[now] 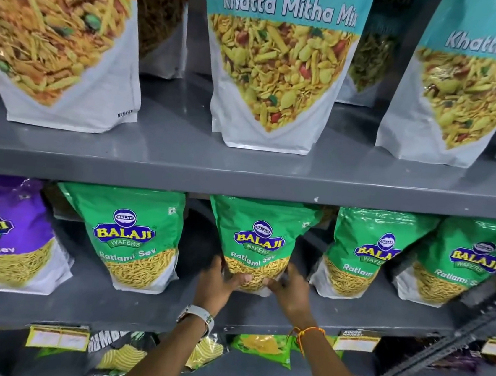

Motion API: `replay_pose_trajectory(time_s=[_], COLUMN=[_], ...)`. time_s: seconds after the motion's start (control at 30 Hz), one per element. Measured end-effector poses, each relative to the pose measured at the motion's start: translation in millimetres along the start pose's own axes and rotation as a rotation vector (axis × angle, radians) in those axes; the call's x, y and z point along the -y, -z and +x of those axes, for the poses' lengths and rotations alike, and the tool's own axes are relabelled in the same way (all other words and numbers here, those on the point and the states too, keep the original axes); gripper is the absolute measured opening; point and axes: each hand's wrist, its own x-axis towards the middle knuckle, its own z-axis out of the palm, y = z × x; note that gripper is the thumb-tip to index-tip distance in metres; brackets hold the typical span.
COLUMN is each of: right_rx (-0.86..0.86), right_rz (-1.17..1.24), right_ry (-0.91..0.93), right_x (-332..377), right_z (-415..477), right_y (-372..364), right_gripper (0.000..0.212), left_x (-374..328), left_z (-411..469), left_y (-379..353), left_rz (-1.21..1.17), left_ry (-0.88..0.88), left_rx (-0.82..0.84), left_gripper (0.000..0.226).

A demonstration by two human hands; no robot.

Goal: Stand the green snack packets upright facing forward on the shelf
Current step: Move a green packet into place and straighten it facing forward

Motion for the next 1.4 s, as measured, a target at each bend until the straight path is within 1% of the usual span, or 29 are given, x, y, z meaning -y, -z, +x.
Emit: replay_pose_trajectory(time_s=[0.1, 0.2, 0.33, 0.43, 0.53, 0.6, 0.63, 0.67, 0.7, 0.73, 0.77, 0.8, 0.83, 0.87, 0.93, 0.97, 1.0, 1.03, 1.07, 1.1, 1.13, 1.17, 1.23, 1.27, 1.3, 1.37, 1.4], right_rx=[0.001, 0.003, -0.003, 0.013, 0.025, -0.028, -0.068, -0.103, -0.127, -0.130, -0.103, -0.059, 0.010, 0.087, 0.228, 0.286, 0.331, 0.352, 0.349, 0.343, 0.345, 0.361, 0.384, 0.379, 0.351, 0.270, 0.218], right_rz=[0.038, 0.023, 0.023, 0.027, 0.052, 0.103, 0.100, 0.085, 0.082, 0.089, 0.099, 0.107, 0.085, 0.075, 0.128, 0.141, 0.155, 0.176, 0.208, 0.216, 0.201, 0.167, 0.090, 0.056, 0.031, 0.007, -0.010], right_ry=[-0.006, -0.006, 0.012, -0.010, -0.036, -0.080, -0.106, -0.126, -0.136, -0.126, -0.119, -0.095, -0.057, -0.012, 0.054, 0.059, 0.059, 0.047, 0.035, 0.031, 0.042, 0.049, 0.066, 0.086, 0.098, 0.115, 0.115], right_x=[-1, -3, -8, -10, -8, -12, -13, -14, -14, -15, -14, -11, -8, -2, 17, 28, 40, 49, 56, 62, 67, 73, 81, 83, 87, 90, 89], right_z=[0, 2, 7, 11, 8, -3, -14, -24, -34, -42, -46, -49, -50, -51, -51, -49, -47, -42, -37, -32, -27, -26, -25, -24, -25, -26, -25], right_y=[-1, 0, -2, -2, -2, -4, -6, -9, -12, -16, -21, -26, -34, -41, -53, -60, -66, -72, -80, -89, -98, -107, -124, -134, -142, -157, -164], right_gripper=[0.044, 0.045, 0.044, 0.045, 0.056, 0.068, 0.070, 0.065, 0.053, 0.035, 0.020, 0.022, 0.031, 0.035, 0.028, 0.022, 0.024, 0.038, 0.052, 0.062, 0.068, 0.071, 0.070, 0.066, 0.056, 0.035, 0.031], left_x=[1, 3, 5, 3, -2, 5, 11, 19, 25, 33, 37, 39, 40, 41, 44, 48, 49, 44, 46, 49, 52, 59, 75, 79, 85, 87, 93], left_z=[0, 1, 4, 5, 0, -7, -12, -18, -24, -30, -37, -43, -50, -57, -62, -61, -59, -55, -48, -40, -33, -25, -11, -8, -5, -2, 1], left_y=[-3, -6, -8, -9, -9, -6, -3, 1, 7, 13, 22, 32, 44, 57, 84, 98, 111, 123, 135, 144, 153, 161, 171, 175, 179, 183, 185], left_rz=[-0.047, -0.059, -0.076, -0.056, -0.045, -0.051, -0.045, -0.037, -0.037, -0.059, -0.073, -0.082, -0.088, -0.102, -0.111, -0.104, -0.093, -0.091, -0.094, -0.095, -0.102, -0.132, -0.199, -0.222, -0.237, -0.220, -0.198], left_ry=[0.010, 0.004, 0.007, 0.013, -0.005, -0.029, -0.033, -0.035, -0.020, -0.003, 0.010, 0.009, 0.016, 0.020, 0.030, 0.042, 0.051, 0.059, 0.090, 0.130, 0.139, 0.127, 0.139, 0.153, 0.145, 0.148, 0.156], left_rx=[0.000, -0.003, 0.001, -0.009, 0.013, -0.007, -0.037, -0.078, -0.123, -0.181, -0.256, -0.353, -0.458, -0.557, -0.705, -0.755, -0.783, -0.770, -0.721, -0.647, -0.548, -0.442, -0.251, -0.173, -0.108, -0.047, -0.035], left_gripper=[0.065, 0.059, 0.061, 0.064, 0.062, 0.071, 0.073, 0.070, 0.061, 0.051, 0.040, 0.032, 0.029, 0.033, 0.054, 0.067, 0.080, 0.091, 0.098, 0.097, 0.096, 0.100, 0.110, 0.107, 0.100, 0.089, 0.086])
